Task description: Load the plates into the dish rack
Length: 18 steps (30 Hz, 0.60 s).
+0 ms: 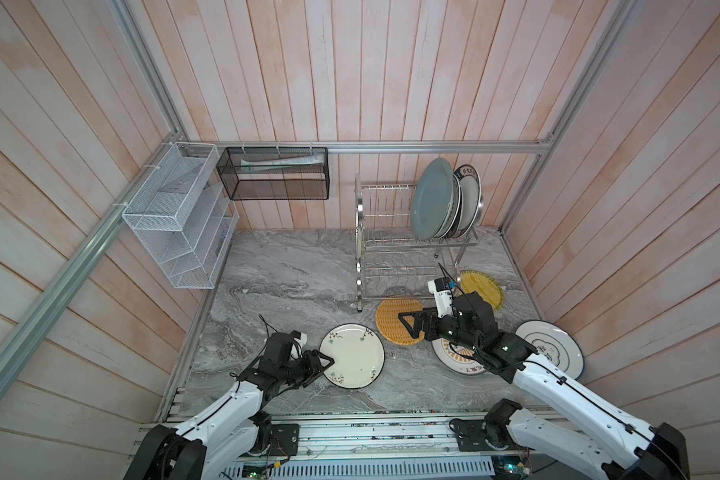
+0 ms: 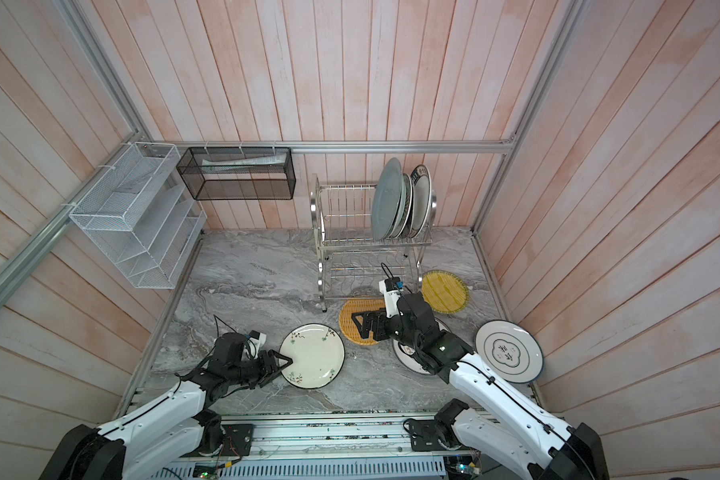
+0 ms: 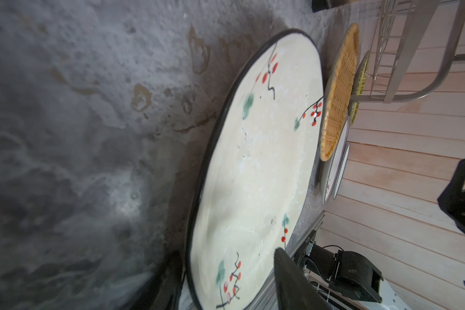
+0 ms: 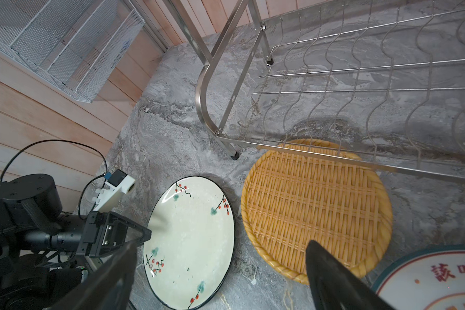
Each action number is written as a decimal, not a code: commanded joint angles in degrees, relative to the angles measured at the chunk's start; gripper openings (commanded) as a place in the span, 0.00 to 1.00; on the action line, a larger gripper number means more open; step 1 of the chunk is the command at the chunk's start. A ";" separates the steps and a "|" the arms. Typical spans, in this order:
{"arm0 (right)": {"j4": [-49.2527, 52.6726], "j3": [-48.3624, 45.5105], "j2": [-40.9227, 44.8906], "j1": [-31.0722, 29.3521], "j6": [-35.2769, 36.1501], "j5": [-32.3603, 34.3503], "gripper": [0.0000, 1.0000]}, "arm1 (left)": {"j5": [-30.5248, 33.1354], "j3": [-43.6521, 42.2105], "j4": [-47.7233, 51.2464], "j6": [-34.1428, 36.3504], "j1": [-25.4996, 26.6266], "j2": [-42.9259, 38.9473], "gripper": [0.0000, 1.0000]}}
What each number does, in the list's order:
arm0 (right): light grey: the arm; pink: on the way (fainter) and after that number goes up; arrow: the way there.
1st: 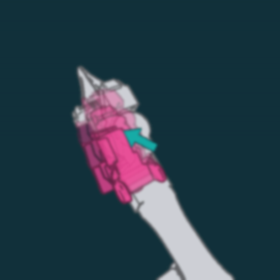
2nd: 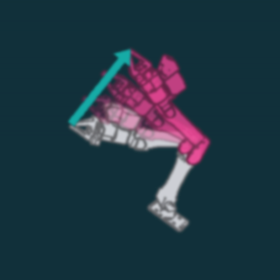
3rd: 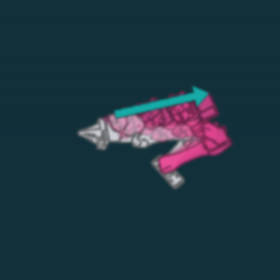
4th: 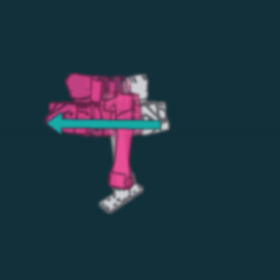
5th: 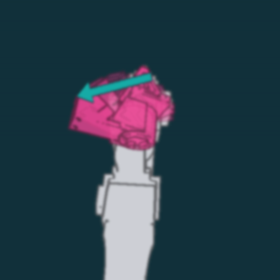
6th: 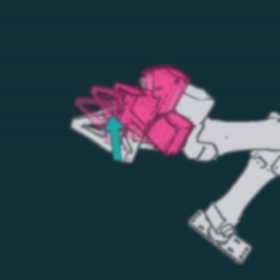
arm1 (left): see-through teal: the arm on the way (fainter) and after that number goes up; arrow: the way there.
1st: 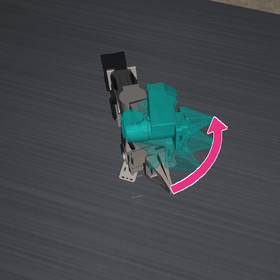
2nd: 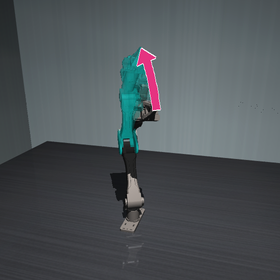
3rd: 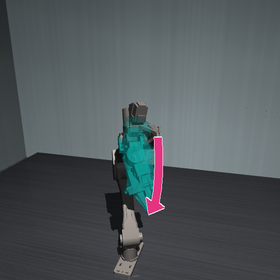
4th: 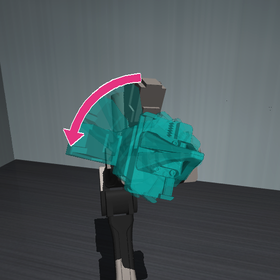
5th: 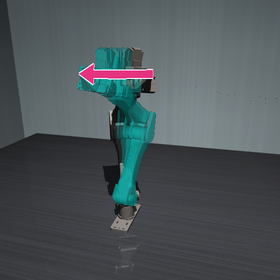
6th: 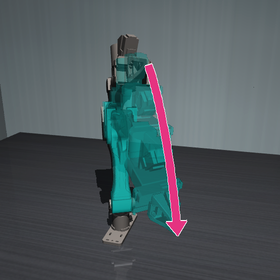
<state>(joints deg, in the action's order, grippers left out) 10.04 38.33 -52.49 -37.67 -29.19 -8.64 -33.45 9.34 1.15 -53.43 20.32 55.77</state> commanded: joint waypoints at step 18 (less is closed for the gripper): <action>-4.72 -4.65 2.49 0.45 -2.97 -3.02 0.98 | 2.43 -2.65 -6.68 -2.98 0.30 7.08 0.42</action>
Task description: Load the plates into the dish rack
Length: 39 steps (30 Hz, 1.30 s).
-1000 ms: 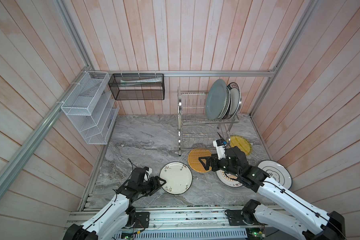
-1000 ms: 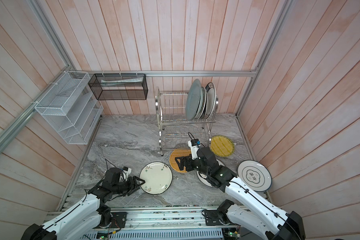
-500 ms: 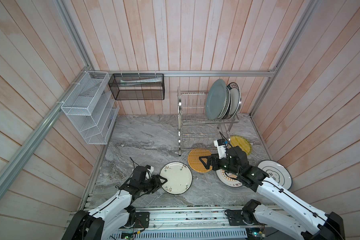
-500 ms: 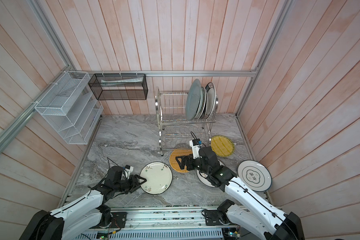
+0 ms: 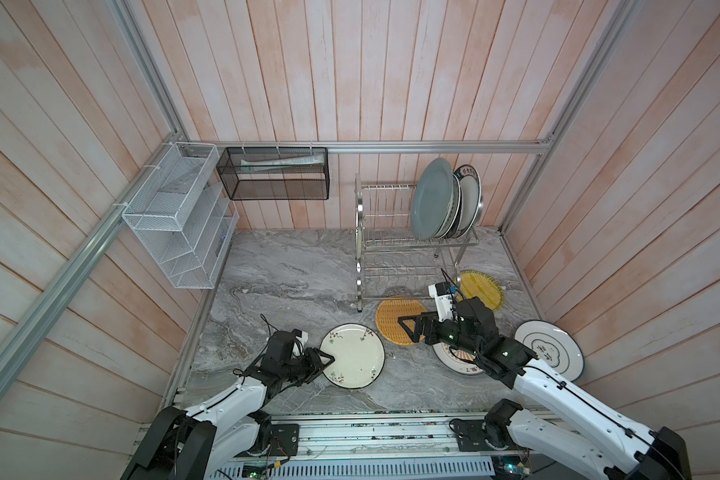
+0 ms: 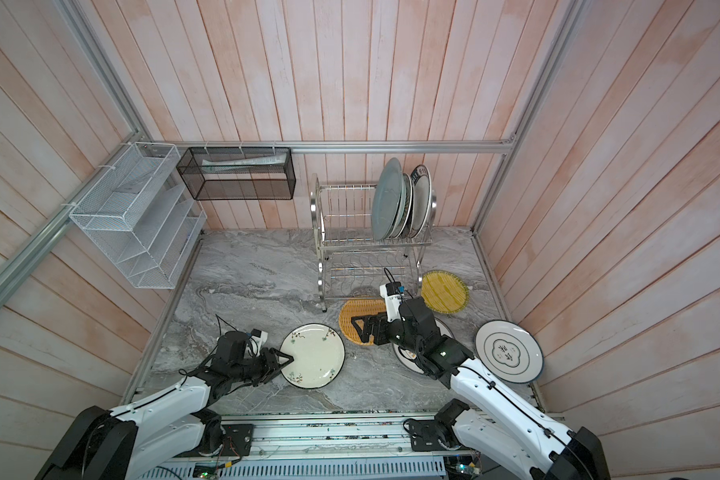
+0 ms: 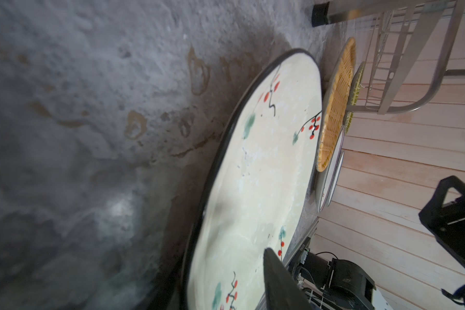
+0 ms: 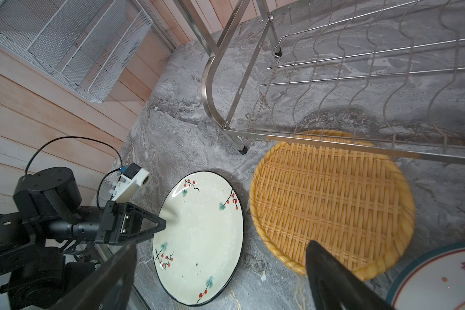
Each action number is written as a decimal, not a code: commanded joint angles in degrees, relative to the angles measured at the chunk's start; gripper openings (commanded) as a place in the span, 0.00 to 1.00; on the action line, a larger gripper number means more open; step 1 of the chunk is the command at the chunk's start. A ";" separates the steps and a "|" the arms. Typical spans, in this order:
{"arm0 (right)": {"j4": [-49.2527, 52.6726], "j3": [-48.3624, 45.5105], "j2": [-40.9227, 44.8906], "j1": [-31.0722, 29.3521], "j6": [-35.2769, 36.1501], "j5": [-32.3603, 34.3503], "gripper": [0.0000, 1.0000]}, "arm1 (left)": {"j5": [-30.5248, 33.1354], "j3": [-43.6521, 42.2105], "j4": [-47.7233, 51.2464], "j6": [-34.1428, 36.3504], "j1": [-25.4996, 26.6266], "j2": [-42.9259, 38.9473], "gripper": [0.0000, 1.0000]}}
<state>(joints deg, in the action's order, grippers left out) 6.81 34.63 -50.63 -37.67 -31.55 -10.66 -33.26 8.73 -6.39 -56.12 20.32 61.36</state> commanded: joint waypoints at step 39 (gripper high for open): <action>-3.89 -2.36 -1.14 2.63 -1.57 -5.63 0.98 | 0.18 2.31 1.91 -10.50 0.77 -24.28 0.00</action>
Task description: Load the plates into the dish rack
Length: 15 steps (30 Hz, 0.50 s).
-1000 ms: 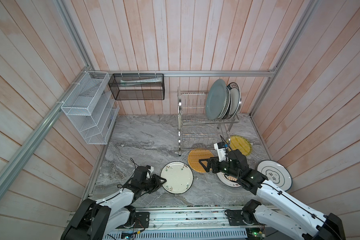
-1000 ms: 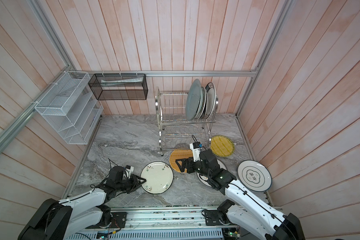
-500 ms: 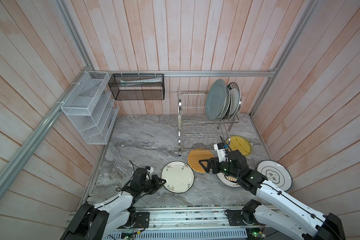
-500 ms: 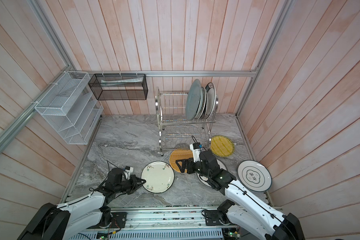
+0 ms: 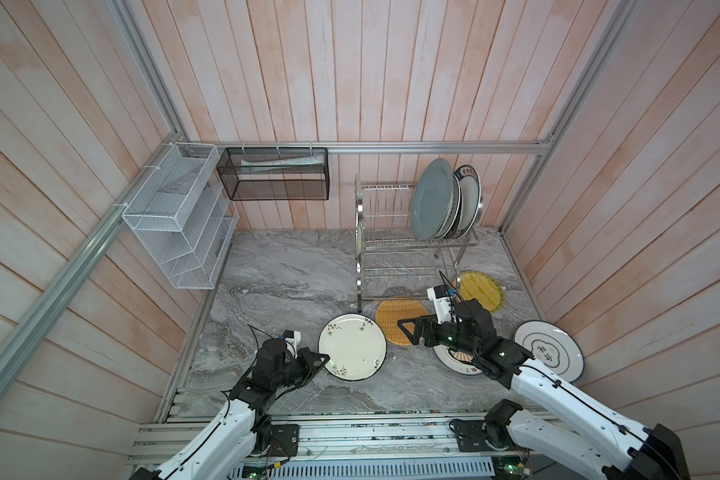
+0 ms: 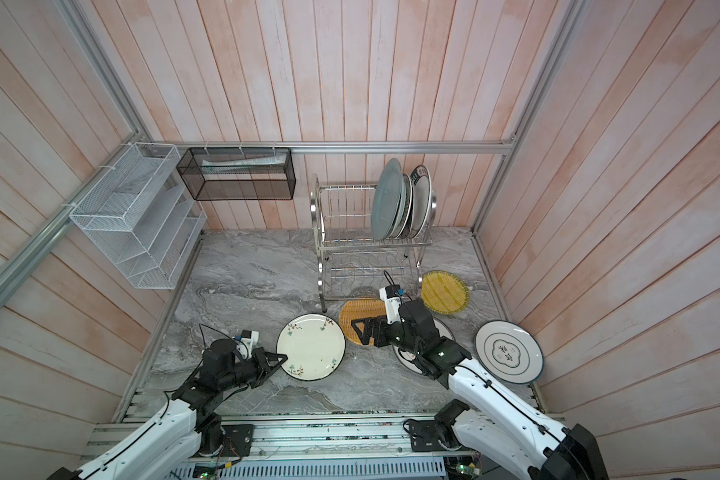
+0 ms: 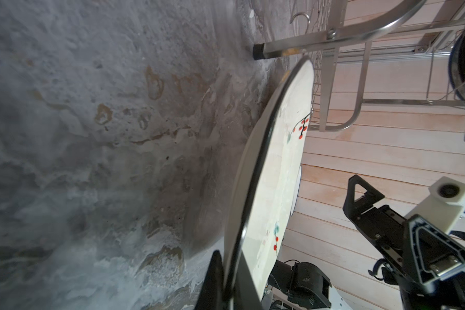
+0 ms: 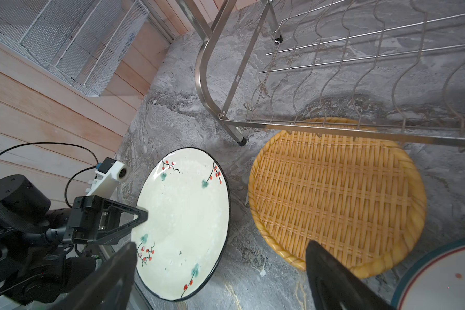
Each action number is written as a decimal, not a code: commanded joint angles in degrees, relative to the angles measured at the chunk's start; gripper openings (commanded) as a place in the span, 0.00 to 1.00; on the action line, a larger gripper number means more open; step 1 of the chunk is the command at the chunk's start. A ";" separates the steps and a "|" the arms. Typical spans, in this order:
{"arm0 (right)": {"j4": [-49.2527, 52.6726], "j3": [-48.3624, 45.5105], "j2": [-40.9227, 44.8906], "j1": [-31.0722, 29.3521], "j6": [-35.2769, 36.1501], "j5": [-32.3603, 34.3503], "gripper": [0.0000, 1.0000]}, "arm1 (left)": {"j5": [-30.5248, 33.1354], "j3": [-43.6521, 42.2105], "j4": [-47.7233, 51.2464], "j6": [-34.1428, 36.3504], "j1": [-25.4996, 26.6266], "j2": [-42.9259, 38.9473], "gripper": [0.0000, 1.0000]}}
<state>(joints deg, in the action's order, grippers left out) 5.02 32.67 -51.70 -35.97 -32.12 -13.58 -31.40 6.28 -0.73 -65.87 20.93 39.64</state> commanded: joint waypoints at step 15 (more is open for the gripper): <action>-9.73 -2.29 -4.62 1.64 -6.48 -12.43 0.85 | 1.66 12.33 -18.11 -4.00 9.64 7.84 0.00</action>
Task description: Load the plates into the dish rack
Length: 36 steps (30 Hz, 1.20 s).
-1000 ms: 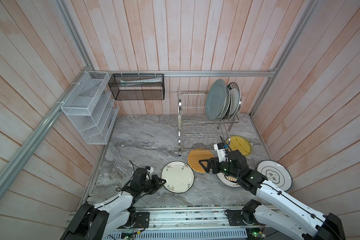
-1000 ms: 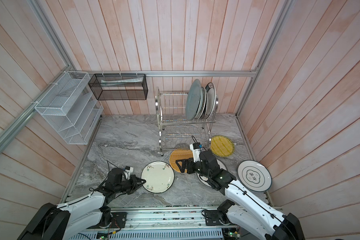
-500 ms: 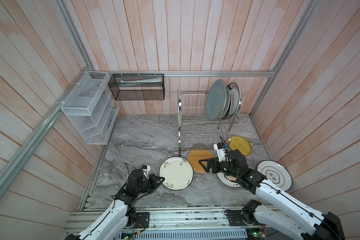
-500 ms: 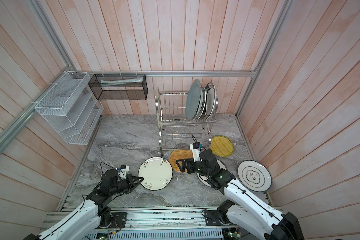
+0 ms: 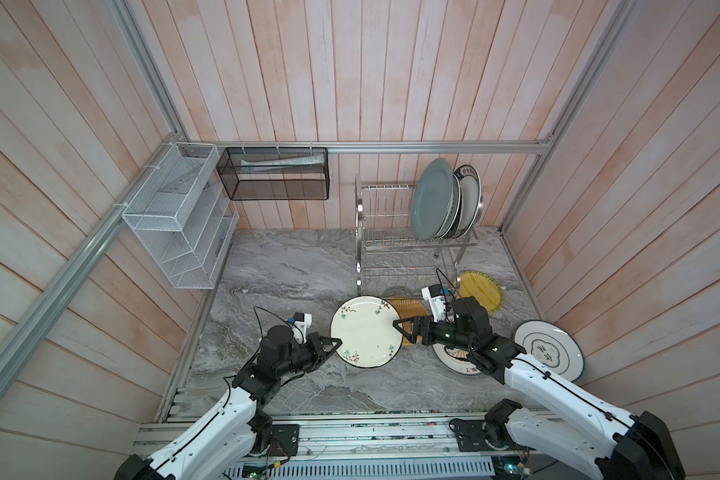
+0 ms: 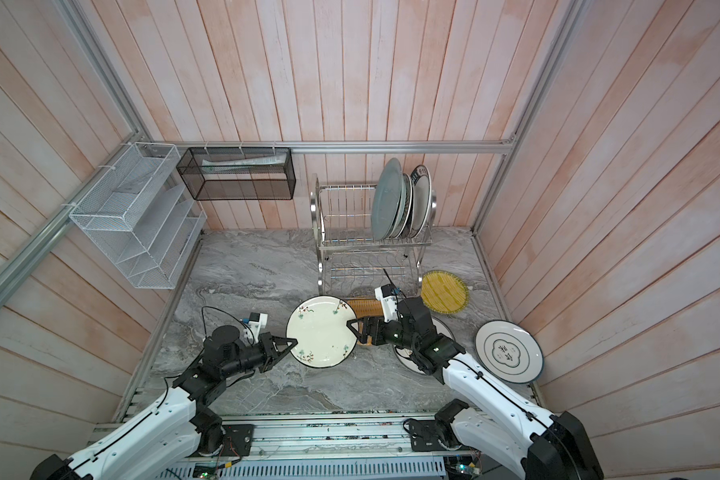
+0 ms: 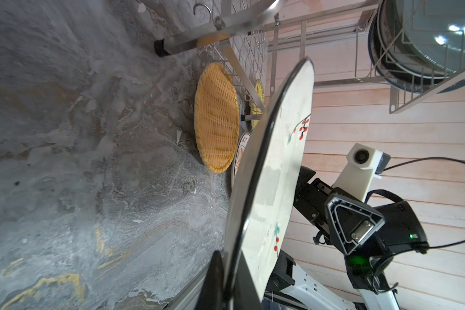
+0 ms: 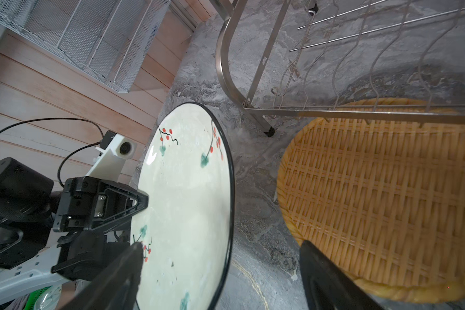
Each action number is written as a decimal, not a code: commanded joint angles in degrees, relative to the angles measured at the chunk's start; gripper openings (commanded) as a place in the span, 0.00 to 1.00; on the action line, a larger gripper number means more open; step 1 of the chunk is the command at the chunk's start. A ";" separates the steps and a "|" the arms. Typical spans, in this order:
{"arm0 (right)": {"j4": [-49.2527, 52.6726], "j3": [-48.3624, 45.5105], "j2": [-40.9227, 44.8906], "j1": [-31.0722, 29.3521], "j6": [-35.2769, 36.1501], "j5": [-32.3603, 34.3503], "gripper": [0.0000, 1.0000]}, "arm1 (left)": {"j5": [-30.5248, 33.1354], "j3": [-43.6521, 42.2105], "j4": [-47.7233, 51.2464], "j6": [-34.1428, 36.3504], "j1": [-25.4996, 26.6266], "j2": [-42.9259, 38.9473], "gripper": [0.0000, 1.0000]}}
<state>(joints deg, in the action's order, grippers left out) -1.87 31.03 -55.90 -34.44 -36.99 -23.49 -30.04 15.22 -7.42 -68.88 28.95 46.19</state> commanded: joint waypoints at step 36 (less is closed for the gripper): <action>-7.38 -4.04 4.24 0.14 -16.50 -0.31 0.07 | 3.06 4.73 -16.54 2.11 4.53 7.46 0.00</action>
<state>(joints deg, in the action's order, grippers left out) -6.33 27.51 -52.05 -33.69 -53.01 -23.77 -27.20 19.05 -16.12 -67.40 33.17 53.91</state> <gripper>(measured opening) 0.103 0.084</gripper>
